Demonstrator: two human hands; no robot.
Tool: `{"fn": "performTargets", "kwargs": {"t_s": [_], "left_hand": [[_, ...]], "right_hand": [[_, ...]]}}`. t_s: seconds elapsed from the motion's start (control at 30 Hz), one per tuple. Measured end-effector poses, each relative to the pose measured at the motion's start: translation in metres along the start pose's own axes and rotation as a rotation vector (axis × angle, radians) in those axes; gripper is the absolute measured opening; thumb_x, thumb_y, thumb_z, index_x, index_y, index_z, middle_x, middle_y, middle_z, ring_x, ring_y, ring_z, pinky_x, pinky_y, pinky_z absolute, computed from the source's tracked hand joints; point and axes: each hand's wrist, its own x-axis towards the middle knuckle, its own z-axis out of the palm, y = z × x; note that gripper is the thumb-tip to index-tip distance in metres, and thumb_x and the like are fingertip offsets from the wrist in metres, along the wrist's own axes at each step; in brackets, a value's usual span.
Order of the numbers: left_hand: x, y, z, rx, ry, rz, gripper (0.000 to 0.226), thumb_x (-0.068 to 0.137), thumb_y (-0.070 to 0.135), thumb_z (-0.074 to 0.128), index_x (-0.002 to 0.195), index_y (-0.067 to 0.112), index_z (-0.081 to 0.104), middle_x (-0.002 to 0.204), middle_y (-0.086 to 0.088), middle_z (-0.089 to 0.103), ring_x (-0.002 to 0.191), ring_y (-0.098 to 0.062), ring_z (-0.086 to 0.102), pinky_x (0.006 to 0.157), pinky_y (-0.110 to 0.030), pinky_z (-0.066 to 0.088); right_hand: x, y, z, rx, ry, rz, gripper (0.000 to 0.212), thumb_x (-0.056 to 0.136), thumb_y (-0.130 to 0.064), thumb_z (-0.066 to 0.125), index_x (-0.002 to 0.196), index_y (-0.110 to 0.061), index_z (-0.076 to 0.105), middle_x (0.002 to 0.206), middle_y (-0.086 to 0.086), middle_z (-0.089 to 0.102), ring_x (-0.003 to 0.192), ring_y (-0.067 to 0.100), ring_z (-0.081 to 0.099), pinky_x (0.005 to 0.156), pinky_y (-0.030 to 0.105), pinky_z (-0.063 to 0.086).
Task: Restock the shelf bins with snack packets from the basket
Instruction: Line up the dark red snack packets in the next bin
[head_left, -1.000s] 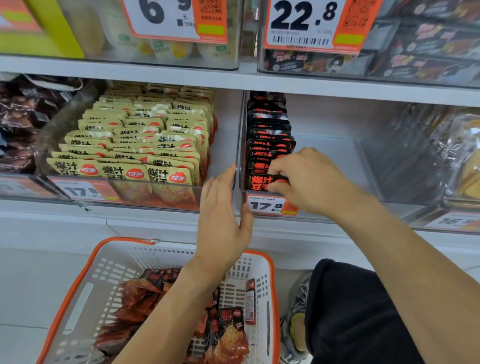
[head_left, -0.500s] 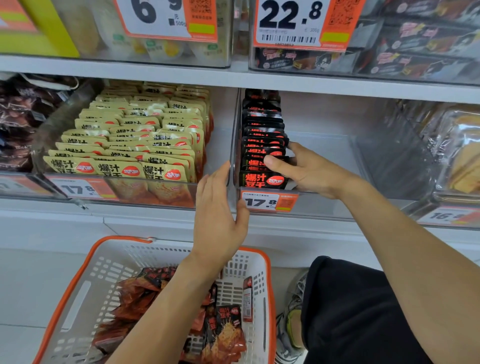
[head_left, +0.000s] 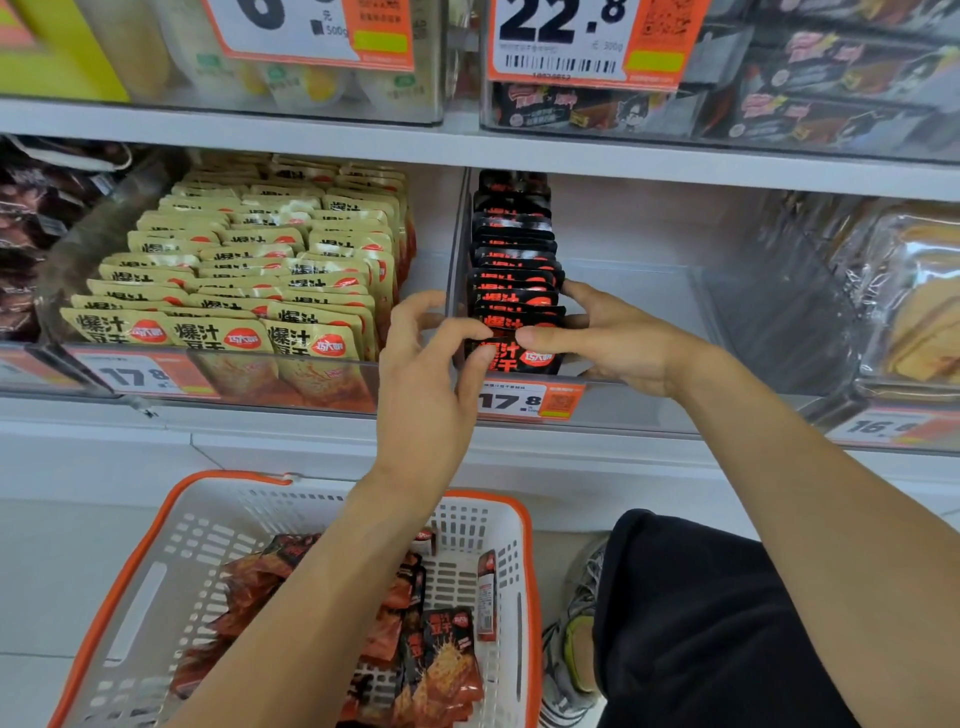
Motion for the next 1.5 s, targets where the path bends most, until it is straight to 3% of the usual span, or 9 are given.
{"fn": "performTargets", "kwargs": {"t_s": [0.27, 0.7, 0.9, 1.0, 1.13, 1.2, 1.27, 1.37, 1.5], "left_hand": [[0.003, 0.001, 0.0, -0.019, 0.013, -0.043, 0.008, 0.09, 0.015, 0.074, 0.097, 0.018, 0.074, 0.136, 0.0, 0.043, 0.114, -0.003, 0.042, 0.094, 0.002, 0.028], [0.007, 0.005, -0.007, -0.018, -0.055, -0.031, 0.031, 0.087, 0.013, 0.074, 0.117, 0.015, 0.063, 0.136, 0.001, 0.041, 0.115, 0.017, 0.037, 0.096, 0.003, 0.026], [0.001, 0.003, -0.007, -0.084, -0.09, -0.087, 0.064, 0.092, 0.015, 0.065, 0.148, 0.011, 0.033, 0.143, -0.003, 0.046, 0.131, -0.01, 0.045, 0.104, -0.017, 0.037], [0.003, 0.005, -0.008, -0.073, -0.097, -0.077, 0.066, 0.092, 0.016, 0.064, 0.149, 0.01, 0.032, 0.145, -0.002, 0.042, 0.132, -0.009, 0.042, 0.102, -0.006, 0.031], [0.001, 0.005, -0.014, -0.142, -0.167, -0.072, 0.066, 0.095, 0.016, 0.061, 0.151, 0.013, 0.027, 0.15, -0.003, 0.042, 0.139, -0.011, 0.039, 0.115, -0.03, 0.036], [-0.006, 0.005, -0.019, -0.108, -0.097, -0.079, 0.062, 0.096, 0.015, 0.06, 0.15, 0.009, 0.031, 0.148, -0.005, 0.044, 0.138, -0.013, 0.041, 0.114, -0.028, 0.034], [-0.018, 0.003, -0.026, -0.088, 0.064, -0.026, 0.047, 0.093, 0.01, 0.059, 0.138, 0.006, 0.045, 0.134, -0.007, 0.053, 0.125, -0.016, 0.05, 0.106, -0.025, 0.039], [-0.049, -0.012, -0.032, -0.123, 0.167, -0.047, 0.028, 0.09, 0.007, 0.054, 0.118, 0.009, 0.055, 0.106, -0.003, 0.06, 0.098, -0.012, 0.057, 0.087, -0.019, 0.043], [-0.117, -0.081, -0.025, -0.024, -0.044, -0.279, 0.018, 0.096, 0.012, 0.053, 0.113, 0.017, 0.056, 0.098, 0.012, 0.058, 0.089, 0.001, 0.055, 0.073, -0.015, 0.043]], "right_hand": [[0.004, 0.003, -0.005, 0.095, -0.042, 0.04, 0.103, 0.061, -0.036, 0.087, 0.149, -0.038, 0.033, 0.12, -0.001, 0.071, 0.109, 0.018, 0.069, 0.105, 0.053, 0.047], [0.008, -0.007, 0.0, 0.085, -0.087, 0.062, 0.106, 0.05, -0.024, 0.095, 0.138, -0.03, 0.038, 0.122, 0.002, 0.07, 0.114, 0.021, 0.066, 0.104, 0.051, 0.048], [0.017, -0.017, 0.021, 0.035, -0.079, 0.038, 0.12, 0.048, -0.004, 0.097, 0.142, -0.027, 0.025, 0.133, 0.001, 0.058, 0.12, 0.018, 0.061, 0.109, 0.048, 0.045], [0.01, -0.018, 0.019, 0.009, -0.096, 0.026, 0.098, 0.063, 0.004, 0.089, 0.139, -0.025, 0.033, 0.127, 0.002, 0.066, 0.114, 0.015, 0.065, 0.102, 0.04, 0.051], [-0.014, -0.032, 0.011, -0.029, -0.13, 0.078, 0.056, 0.077, -0.003, 0.08, 0.12, -0.027, 0.054, 0.117, -0.002, 0.072, 0.112, 0.016, 0.064, 0.099, 0.04, 0.051], [-0.023, -0.038, 0.01, -0.217, 0.069, 0.109, 0.086, 0.073, -0.019, 0.087, 0.144, -0.019, 0.038, 0.145, 0.0, 0.052, 0.129, 0.018, 0.048, 0.114, 0.043, 0.036], [-0.036, -0.041, 0.018, -0.393, 0.415, -0.05, 0.111, 0.067, -0.028, 0.092, 0.154, -0.018, 0.023, 0.154, 0.005, 0.038, 0.136, 0.019, 0.042, 0.114, 0.04, 0.036], [-0.057, -0.038, 0.06, -0.42, 0.696, -0.591, 0.058, 0.078, -0.019, 0.079, 0.129, -0.019, 0.052, 0.121, 0.0, 0.057, 0.104, 0.01, 0.058, 0.088, 0.025, 0.05], [-0.041, 0.017, 0.142, -0.552, 0.275, -0.618, 0.035, 0.084, -0.017, 0.071, 0.116, -0.019, 0.057, 0.105, -0.007, 0.059, 0.085, 0.007, 0.057, 0.074, 0.027, 0.05]]}}
